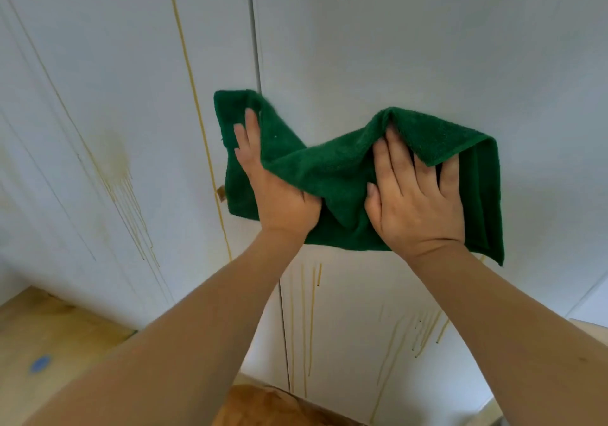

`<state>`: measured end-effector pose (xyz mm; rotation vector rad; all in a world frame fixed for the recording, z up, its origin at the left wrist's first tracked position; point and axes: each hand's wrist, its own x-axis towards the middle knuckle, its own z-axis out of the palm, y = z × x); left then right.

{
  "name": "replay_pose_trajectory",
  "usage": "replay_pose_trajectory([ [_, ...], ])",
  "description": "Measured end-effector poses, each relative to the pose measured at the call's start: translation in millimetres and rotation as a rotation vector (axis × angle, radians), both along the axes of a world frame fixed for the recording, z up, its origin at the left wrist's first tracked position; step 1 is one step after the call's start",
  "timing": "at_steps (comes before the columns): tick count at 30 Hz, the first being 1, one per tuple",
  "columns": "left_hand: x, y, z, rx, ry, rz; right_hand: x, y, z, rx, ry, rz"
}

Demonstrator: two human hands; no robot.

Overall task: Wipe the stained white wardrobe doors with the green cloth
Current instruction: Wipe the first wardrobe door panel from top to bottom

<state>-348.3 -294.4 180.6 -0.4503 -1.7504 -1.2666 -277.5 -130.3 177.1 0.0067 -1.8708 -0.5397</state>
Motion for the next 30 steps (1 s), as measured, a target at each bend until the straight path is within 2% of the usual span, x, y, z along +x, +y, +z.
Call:
replay_pose_trajectory([
  [3,-3,-5,-42,-0.085,0.011,0.073,-1,1,-1,0.004,-0.005,0.003],
  [6,13,-4,-113,-0.168,-0.17,0.136,-2,2,-2,0.015,0.0,-0.003],
  [9,23,-1,-139,-0.217,-0.298,0.145,-1,2,-1,0.036,-0.007,-0.002],
  [11,22,-3,-126,-0.206,-0.28,0.1,0,2,-1,0.033,-0.012,-0.004],
  [13,17,-4,-90,-0.184,-0.175,0.073,1,1,-1,0.03,-0.019,-0.004],
  [17,-2,-2,-16,-0.035,-0.037,0.032,1,1,-2,0.019,-0.038,-0.005],
  [20,3,5,-43,-0.011,-0.057,0.065,0,1,-3,0.017,-0.031,0.009],
  [23,25,11,-89,-0.005,-0.268,0.066,-1,2,-3,0.019,-0.009,0.005],
  [25,34,13,-95,-0.002,-0.365,0.041,-1,1,-3,0.021,-0.004,0.009],
  [27,37,12,-81,0.002,-0.349,0.006,-1,1,-2,0.019,-0.008,0.013],
  [30,31,4,-39,-0.03,-0.129,0.0,-1,1,-3,0.019,-0.011,0.007],
])
